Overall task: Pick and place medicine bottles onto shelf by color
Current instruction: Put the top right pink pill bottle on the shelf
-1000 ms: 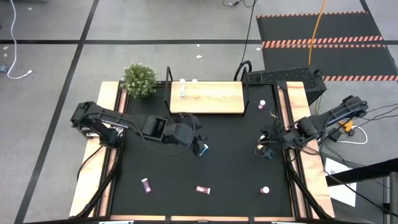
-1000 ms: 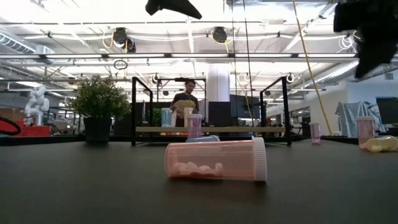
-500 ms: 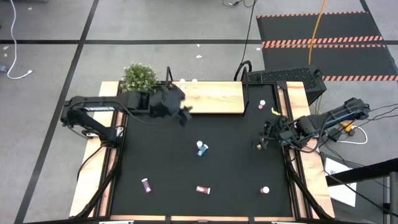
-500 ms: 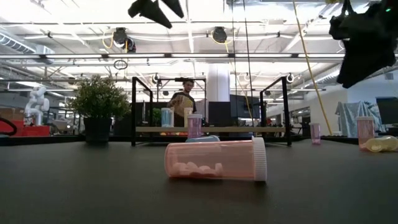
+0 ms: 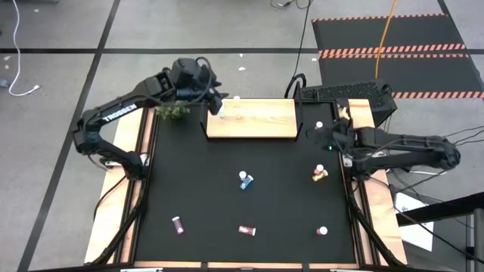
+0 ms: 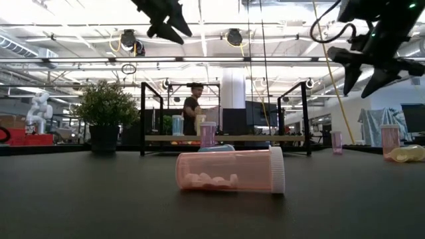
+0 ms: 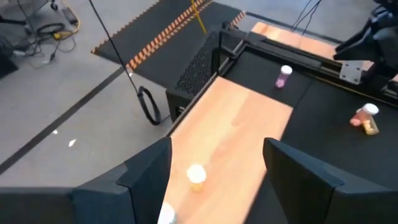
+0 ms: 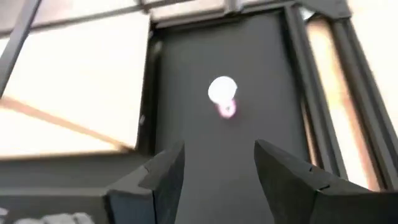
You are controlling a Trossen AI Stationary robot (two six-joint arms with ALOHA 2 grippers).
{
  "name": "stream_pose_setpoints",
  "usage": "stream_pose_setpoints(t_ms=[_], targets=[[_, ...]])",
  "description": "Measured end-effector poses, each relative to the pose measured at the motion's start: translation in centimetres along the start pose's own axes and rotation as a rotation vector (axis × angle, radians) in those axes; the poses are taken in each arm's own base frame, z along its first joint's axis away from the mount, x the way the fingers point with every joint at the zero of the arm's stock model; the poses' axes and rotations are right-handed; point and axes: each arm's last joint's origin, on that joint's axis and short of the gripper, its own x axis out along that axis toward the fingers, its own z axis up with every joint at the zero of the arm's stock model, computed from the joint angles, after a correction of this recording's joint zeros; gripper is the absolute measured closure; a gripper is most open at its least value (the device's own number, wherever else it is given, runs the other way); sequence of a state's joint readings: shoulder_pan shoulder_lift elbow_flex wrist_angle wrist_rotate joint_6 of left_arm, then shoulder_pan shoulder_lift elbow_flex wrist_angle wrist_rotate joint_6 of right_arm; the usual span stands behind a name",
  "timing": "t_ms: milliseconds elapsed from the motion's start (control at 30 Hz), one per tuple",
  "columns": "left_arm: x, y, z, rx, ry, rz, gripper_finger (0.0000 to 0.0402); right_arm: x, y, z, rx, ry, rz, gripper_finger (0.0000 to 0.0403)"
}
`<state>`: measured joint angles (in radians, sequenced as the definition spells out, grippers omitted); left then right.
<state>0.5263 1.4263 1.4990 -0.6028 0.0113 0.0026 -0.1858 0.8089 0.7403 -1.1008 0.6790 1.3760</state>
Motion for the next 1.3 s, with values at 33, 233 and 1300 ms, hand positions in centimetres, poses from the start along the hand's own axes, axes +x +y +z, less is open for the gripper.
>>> stream_pose_setpoints(t_ms=[33,233,1300], targets=[[0.3,0.3,0.0,0.011,-0.006,-0.008,0.0147,0.3,0.1,0.4,0.019,-0.009,-0.005,0.0213],[1.7,1.4,-0.3,0.094,0.017,-0.035,0.0147,2.8,0.4,2.1,0.054,0.026,0.041,0.0213],[1.7,1.8,-1.6,0.268,0.151,-0.038,0.0147,11.9,-3.6,-5.3,-0.404,-0.126,0.188,0.0213]])
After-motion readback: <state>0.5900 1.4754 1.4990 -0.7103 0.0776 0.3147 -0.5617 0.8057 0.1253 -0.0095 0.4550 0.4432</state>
